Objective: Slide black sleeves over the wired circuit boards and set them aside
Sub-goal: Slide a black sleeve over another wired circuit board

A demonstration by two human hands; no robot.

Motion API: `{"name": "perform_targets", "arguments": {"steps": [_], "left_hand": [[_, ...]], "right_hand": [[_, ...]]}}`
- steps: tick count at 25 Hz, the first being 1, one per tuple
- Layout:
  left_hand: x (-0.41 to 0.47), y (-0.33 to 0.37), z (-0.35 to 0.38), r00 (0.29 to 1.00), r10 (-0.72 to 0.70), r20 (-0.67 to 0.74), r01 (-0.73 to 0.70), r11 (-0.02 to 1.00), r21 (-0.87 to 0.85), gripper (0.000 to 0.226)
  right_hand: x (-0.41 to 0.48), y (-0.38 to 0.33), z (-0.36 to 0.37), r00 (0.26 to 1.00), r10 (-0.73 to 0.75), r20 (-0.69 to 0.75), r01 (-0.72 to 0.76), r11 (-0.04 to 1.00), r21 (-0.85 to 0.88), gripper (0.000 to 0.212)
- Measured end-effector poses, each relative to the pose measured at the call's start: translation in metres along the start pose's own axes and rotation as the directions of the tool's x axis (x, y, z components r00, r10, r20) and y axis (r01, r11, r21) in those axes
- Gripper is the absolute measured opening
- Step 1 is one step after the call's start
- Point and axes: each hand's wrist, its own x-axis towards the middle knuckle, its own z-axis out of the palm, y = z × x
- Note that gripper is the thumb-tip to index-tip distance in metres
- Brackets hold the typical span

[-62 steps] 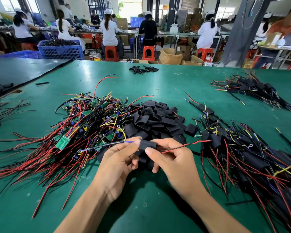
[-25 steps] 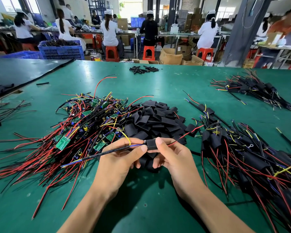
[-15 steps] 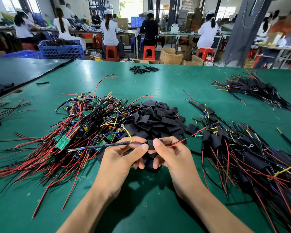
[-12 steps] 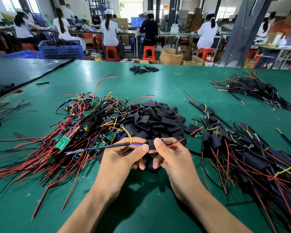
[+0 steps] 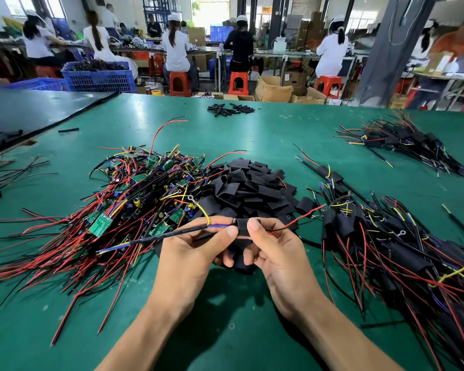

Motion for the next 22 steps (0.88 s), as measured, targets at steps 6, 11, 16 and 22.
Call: {"name": "perform_targets", "arguments": {"steps": [6, 11, 16, 22], "left_hand": [[-0.0013, 0.003, -0.0016, 0.999, 0.035, 0.004, -0.036, 0.995, 0.098, 0.017], [-0.0043, 0.0042, 0.0015, 0.997, 0.067, -0.025, -0.063, 0.986, 0.156, 0.017], [-0.0064, 0.0073, 0.0027, 0.997, 0.07, 0.031, -0.075, 0.967, 0.245, 0.018], [0.0006, -0.0004, 0.0019, 0.995, -0.098, 0.01, 0.098, 0.995, 0.007, 0.022]], "right_hand": [[-0.0013, 0.0009, 0.0029, 0.999, 0.014, -0.036, -0.013, 0.999, 0.031, 0.035], [-0.0011, 0.0038, 0.0034, 0.999, -0.012, -0.052, 0.011, 1.0, -0.018, 0.032], [0.0009, 0.0012, 0.0011, 0.998, -0.049, -0.047, 0.046, 0.996, -0.075, 0.019], [0.0046, -0.0018, 0.0, 0.999, 0.006, -0.047, -0.013, 0.988, -0.155, 0.044]]}}
